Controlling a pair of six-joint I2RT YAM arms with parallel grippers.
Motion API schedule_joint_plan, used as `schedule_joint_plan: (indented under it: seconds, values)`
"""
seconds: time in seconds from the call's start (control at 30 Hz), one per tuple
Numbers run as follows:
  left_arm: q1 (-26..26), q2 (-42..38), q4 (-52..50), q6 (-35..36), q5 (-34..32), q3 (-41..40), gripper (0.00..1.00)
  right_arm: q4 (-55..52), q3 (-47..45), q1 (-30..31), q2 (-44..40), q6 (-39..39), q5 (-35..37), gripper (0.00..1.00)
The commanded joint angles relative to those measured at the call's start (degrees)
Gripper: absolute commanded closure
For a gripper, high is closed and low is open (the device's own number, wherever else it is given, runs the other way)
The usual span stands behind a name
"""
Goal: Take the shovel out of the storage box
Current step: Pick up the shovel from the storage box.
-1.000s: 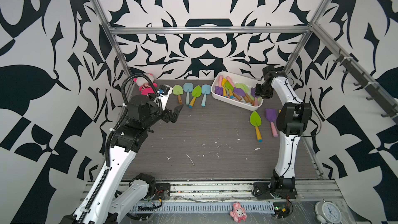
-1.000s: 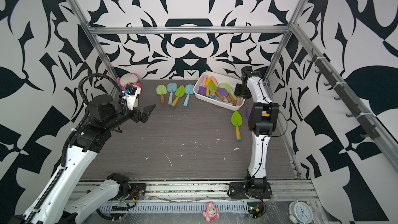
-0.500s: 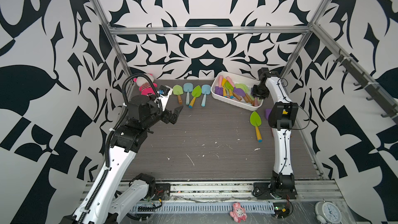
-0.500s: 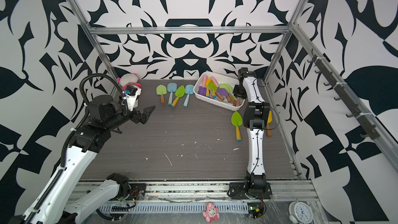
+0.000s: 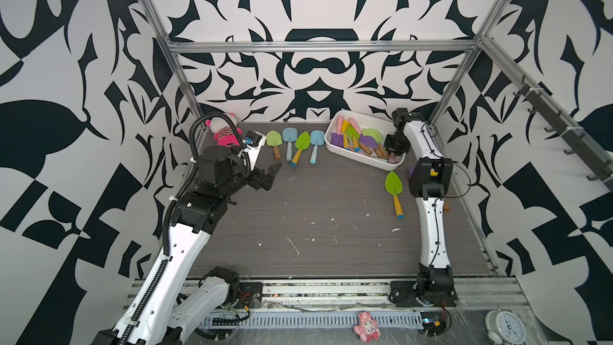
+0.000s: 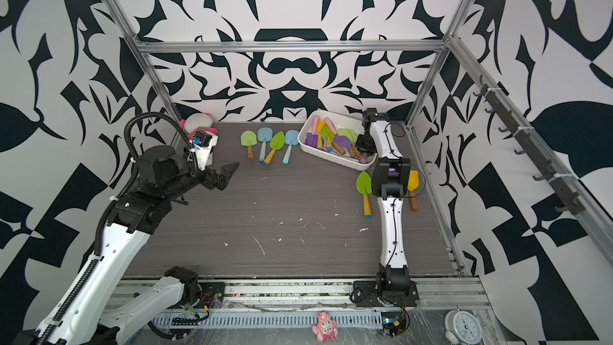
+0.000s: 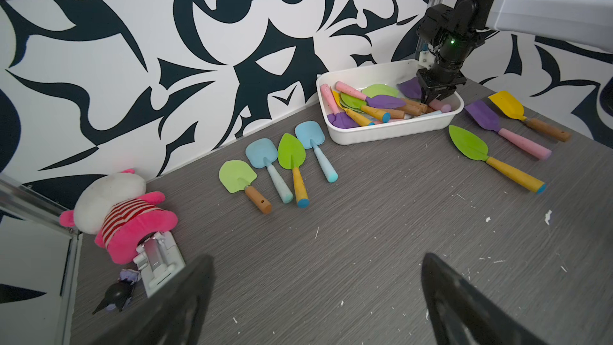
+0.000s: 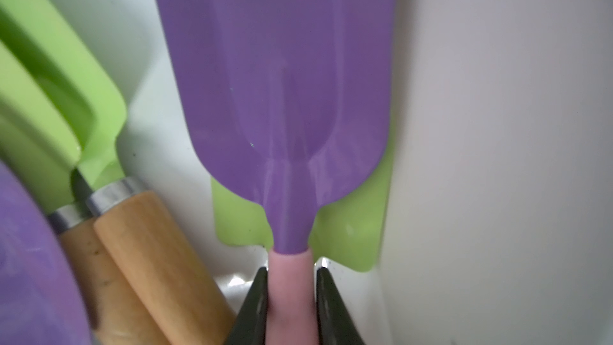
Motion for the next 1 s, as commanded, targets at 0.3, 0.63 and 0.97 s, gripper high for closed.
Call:
schedule_joint_plan:
  seconds: [0.3,0.63,0.97]
  values:
    - [0.1,-0.2,-0.9,-1.3,-0.1,2.6,0.01,3.1,-2.5,-0.4,-8.9,0.8,1.3,1.00]
    - [0.1,0.0,0.2,-1.9,-0.1,2.4,0.01,10.6,-15.9,-0.4,-20.8,0.0,-3.1,1.00]
    - [0.1,0.2,1.9,-2.1,1.4,1.8,0.01,17.1,-27.8,1.2,-30.9,-1.1,-6.9,1.00]
